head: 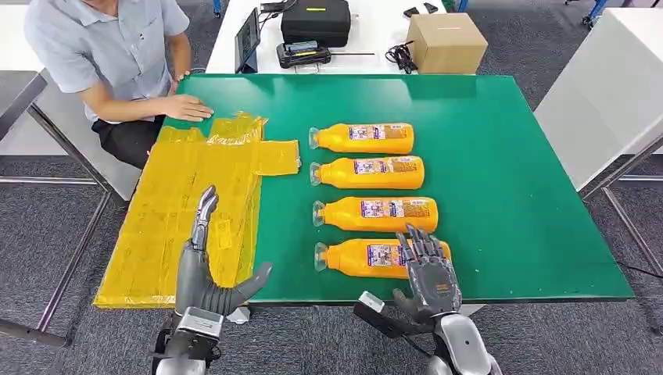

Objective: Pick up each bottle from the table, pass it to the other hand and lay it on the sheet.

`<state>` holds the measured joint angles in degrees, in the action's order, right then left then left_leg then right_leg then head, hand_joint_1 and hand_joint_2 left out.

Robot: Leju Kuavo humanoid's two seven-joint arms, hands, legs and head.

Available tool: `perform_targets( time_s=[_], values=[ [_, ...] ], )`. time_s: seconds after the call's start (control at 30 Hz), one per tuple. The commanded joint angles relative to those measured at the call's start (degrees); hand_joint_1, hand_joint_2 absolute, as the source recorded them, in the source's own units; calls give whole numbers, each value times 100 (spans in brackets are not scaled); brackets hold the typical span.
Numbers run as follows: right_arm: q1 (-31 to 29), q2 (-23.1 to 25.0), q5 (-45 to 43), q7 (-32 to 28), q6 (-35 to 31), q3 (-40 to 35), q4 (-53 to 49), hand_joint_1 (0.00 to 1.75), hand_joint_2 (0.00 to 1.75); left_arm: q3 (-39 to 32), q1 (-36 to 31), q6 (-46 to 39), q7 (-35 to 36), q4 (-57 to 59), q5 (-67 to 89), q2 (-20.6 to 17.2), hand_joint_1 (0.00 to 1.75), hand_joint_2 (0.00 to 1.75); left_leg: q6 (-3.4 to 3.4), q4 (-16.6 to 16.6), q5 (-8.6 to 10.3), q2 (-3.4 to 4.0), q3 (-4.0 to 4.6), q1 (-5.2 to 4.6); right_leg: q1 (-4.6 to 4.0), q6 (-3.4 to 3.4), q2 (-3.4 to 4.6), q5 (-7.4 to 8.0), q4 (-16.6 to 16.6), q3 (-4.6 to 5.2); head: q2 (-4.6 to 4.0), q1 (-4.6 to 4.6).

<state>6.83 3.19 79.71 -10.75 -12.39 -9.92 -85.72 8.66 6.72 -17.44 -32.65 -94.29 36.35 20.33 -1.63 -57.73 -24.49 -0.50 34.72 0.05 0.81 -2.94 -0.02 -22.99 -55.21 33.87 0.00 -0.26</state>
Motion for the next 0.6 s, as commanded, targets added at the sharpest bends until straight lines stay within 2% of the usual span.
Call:
perform_targets(
  time_s=[0.03,0.23,0.6],
  values=[
    [-383,-297,27,13,92,-86,812,0,175,226,-66,45,17,329,9,-33,0,175,4,6,-4,6,-18,2,-3,6,3,-1,8,-18,0,2],
    [-550,-472,201,269,265,-290,945,0,175,304,1,66,85,172,129,-33,0,175,7,3,-11,10,-28,2,-3,10,7,-8,4,-26,0,2],
    [-703,-433,109,220,289,-266,1096,0,175,359,111,114,151,-13,271,-33,0,175,7,2,-12,14,-26,3,-4,10,10,-7,4,-24,0,0]
  ],
)
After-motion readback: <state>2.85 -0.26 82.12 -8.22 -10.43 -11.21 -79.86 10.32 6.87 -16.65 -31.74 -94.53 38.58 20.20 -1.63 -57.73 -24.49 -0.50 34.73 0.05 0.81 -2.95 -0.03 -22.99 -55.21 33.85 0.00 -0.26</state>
